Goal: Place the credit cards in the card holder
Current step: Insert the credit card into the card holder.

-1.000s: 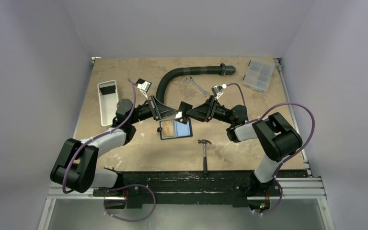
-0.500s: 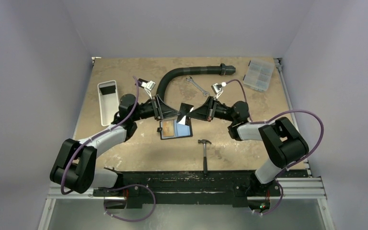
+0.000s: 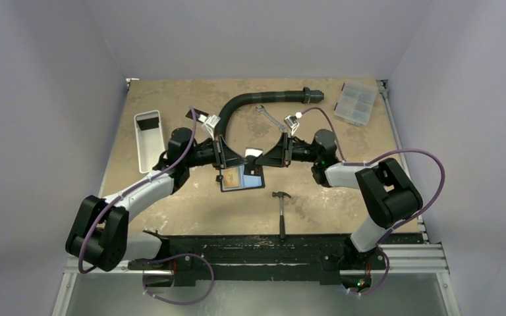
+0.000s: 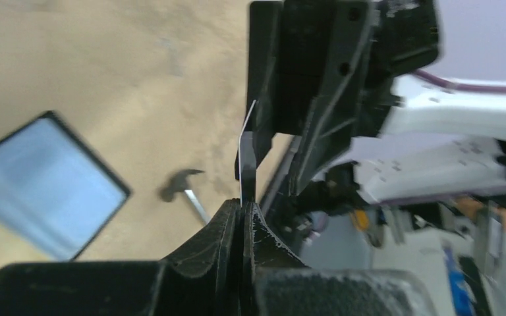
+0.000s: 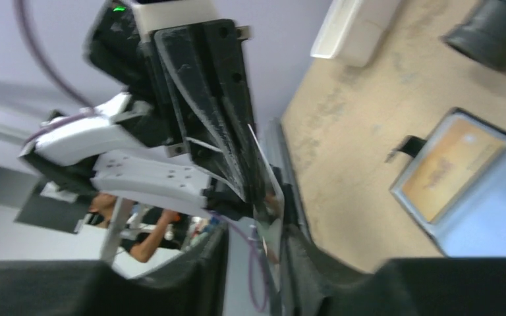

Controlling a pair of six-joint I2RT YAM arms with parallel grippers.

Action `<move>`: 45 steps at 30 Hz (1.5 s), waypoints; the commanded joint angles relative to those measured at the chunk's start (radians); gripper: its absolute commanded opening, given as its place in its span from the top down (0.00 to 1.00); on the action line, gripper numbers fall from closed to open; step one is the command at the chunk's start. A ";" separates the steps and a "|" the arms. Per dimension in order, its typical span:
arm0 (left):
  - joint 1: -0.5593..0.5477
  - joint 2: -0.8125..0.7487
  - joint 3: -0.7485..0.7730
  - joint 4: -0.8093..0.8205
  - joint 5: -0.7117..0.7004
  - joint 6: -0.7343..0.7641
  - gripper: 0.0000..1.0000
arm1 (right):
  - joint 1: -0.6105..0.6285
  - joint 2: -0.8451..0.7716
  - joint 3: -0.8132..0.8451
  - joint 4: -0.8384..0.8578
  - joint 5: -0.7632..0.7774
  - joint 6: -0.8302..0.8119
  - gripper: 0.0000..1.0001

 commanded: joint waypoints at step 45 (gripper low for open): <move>0.181 0.446 0.033 -0.084 0.041 0.088 1.00 | 0.032 0.338 0.385 -1.019 0.384 -0.766 1.00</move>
